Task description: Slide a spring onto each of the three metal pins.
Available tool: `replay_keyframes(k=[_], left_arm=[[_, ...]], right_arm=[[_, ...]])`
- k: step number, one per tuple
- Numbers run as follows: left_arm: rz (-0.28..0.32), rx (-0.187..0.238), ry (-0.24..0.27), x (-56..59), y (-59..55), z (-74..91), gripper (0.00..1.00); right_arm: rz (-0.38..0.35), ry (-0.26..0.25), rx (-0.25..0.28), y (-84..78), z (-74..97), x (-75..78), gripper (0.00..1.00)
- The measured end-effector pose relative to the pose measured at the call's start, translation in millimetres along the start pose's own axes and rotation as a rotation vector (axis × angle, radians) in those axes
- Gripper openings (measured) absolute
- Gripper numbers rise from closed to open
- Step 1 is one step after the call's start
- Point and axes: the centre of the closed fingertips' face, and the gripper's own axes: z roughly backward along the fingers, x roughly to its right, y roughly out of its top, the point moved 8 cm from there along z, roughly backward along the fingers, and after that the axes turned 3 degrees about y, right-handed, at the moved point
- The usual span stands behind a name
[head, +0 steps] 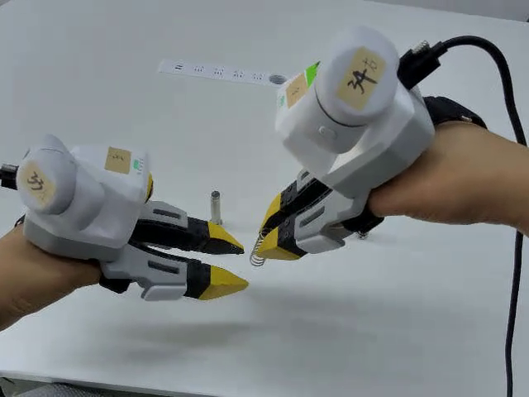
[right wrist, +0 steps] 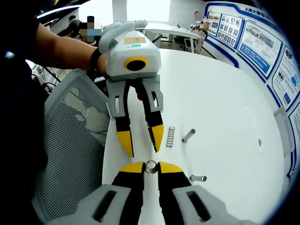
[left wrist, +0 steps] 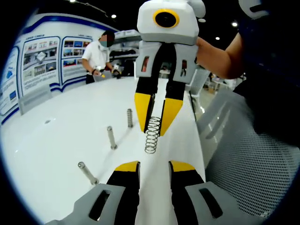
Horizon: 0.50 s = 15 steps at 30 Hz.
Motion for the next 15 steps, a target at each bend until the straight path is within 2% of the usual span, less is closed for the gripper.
replay_keyframes(k=[8,15], left_arm=[[0.049,0.014,0.062,-3.3,-6.4,13.5,0.33],[0.09,0.032,0.117,-6.0,-12.2,23.8,0.38]], right_arm=[[-0.033,-0.059,-0.023,-14.7,14.9,18.5,0.12],[-0.051,-0.102,-0.032,-20.7,25.8,31.8,0.12]])
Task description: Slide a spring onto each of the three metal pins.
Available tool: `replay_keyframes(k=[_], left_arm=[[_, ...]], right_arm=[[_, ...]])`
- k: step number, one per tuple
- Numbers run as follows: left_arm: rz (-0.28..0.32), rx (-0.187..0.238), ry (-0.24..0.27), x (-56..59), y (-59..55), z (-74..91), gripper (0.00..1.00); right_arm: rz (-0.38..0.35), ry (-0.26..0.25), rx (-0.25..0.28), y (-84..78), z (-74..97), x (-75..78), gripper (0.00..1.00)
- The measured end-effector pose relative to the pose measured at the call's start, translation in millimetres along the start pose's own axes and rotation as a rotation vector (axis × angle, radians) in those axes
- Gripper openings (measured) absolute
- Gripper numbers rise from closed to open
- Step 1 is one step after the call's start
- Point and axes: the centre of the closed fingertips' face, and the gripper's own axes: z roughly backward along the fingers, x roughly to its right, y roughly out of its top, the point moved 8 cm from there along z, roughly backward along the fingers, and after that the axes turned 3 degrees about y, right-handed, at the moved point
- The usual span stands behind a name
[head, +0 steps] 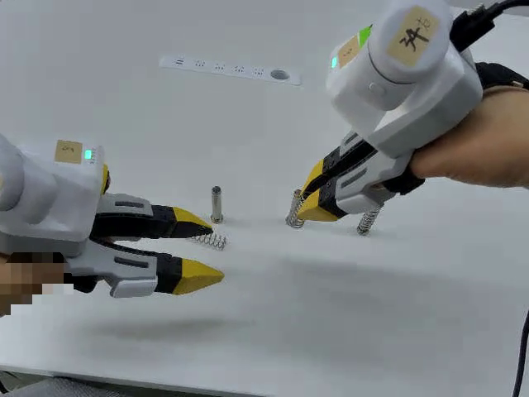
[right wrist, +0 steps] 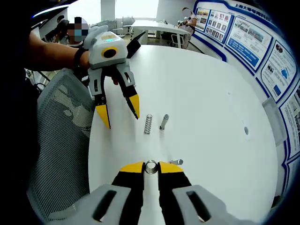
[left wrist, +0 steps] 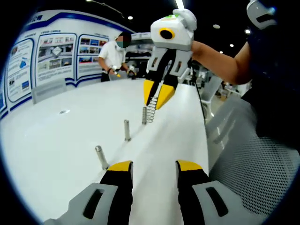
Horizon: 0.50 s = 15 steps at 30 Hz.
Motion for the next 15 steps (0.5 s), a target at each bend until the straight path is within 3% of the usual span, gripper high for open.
replay_keyframes(k=[15], left_arm=[[0.063,0.033,0.085,-5.1,-6.8,12.7,0.49]], right_arm=[[-0.007,-0.047,-0.03,1.2,2.0,30.2,0.12]])
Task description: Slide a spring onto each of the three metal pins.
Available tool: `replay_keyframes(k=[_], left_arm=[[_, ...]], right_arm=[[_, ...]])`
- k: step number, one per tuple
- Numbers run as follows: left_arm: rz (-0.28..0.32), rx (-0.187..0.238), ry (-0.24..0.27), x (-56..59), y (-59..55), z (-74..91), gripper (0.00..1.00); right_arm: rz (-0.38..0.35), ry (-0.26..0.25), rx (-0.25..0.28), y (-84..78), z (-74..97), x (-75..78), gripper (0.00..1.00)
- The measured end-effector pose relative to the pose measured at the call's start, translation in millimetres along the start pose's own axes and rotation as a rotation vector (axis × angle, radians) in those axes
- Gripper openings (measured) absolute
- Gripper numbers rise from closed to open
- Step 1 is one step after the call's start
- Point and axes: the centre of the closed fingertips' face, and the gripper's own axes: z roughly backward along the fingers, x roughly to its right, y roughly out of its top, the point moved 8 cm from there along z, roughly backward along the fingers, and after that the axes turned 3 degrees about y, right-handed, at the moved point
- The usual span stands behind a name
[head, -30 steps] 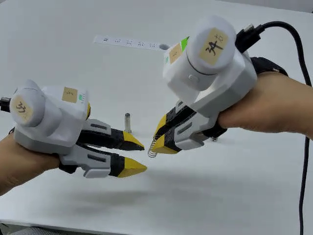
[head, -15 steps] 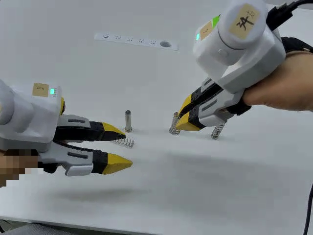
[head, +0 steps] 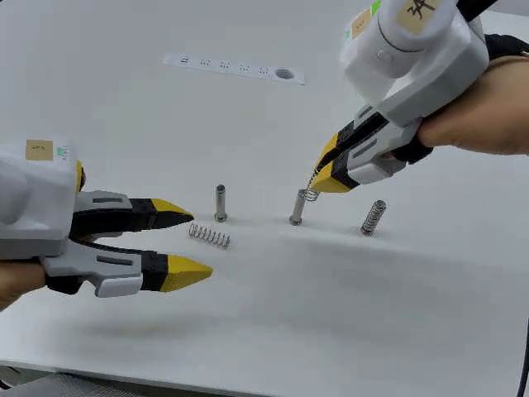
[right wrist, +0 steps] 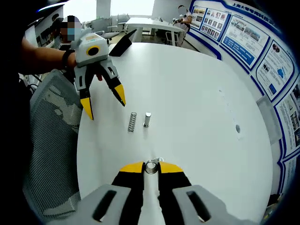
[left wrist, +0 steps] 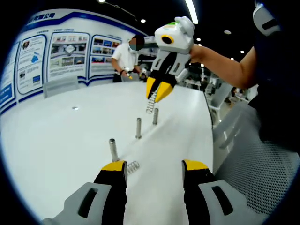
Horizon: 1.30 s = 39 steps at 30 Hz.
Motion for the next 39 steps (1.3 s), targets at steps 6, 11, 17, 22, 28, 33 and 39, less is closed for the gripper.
replay_keyframes(k=[6,11,17,22,28,33,39], left_arm=[[0.009,-0.002,0.005,1.2,-3.0,-0.7,0.51],[0.014,0.003,0.009,0.6,-2.9,-0.5,0.52],[0.018,0.002,0.011,0.7,-3.6,0.0,0.52],[0.022,0.002,0.012,0.7,-4.4,0.0,0.52],[0.024,0.005,0.015,0.2,-3.7,0.1,0.52],[0.026,0.002,0.017,0.1,-4.4,1.1,0.52],[0.03,0.002,0.017,0.1,-5.1,1.7,0.52]], right_arm=[[-0.003,-0.01,-0.015,0.8,-6.8,11.1,0.12],[-0.009,0.003,-0.018,2.9,-13.6,16.9,0.12],[-0.015,0.012,-0.028,0.1,-17.0,16.1,0.12],[-0.019,0.02,-0.032,-0.5,-20.2,20.7,0.12],[-0.019,0.031,-0.04,-0.8,-25.3,20.1,0.12],[-0.022,0.036,-0.052,-2.7,-30.9,19.8,0.12],[-0.023,0.046,-0.07,-6.3,-42.1,20.0,0.12]])
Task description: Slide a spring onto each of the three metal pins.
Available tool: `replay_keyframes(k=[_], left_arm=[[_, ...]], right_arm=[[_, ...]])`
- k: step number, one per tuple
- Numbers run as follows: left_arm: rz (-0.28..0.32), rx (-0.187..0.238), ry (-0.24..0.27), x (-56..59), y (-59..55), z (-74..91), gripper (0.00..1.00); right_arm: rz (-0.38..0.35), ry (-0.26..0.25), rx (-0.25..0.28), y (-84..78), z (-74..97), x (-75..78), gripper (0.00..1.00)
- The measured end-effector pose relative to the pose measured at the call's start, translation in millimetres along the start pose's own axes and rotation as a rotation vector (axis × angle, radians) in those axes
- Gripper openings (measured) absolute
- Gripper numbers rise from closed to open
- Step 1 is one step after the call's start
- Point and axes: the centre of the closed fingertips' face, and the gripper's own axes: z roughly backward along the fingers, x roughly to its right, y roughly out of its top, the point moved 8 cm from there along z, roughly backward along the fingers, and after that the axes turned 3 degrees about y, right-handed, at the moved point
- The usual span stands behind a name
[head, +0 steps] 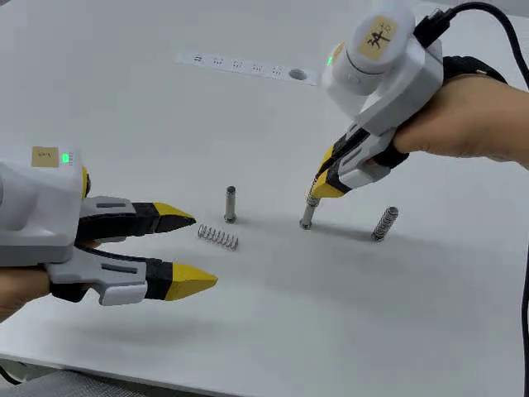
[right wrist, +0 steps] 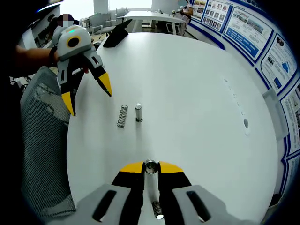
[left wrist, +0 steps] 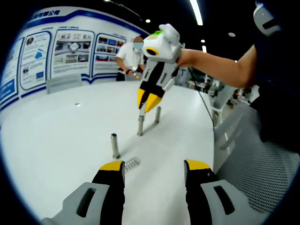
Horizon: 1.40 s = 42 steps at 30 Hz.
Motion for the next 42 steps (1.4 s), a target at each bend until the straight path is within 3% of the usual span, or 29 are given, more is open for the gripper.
replay_keyframes(k=[22,34,42], left_arm=[[0.012,0.003,0.002,-0.9,-2.9,-1.1,0.52],[0.014,0.004,0.003,-0.7,-3.5,-2.2,0.52],[0.012,0.006,0.005,-0.9,-2.3,-2.1,0.52]], right_arm=[[-0.035,0.012,-0.05,-17.6,-36.3,0.8,0.12],[-0.049,-0.002,-0.037,-22.9,-33.8,-2.9,0.17],[-0.084,-0.005,-0.037,-32.7,-29.7,-14.0,0.17]])
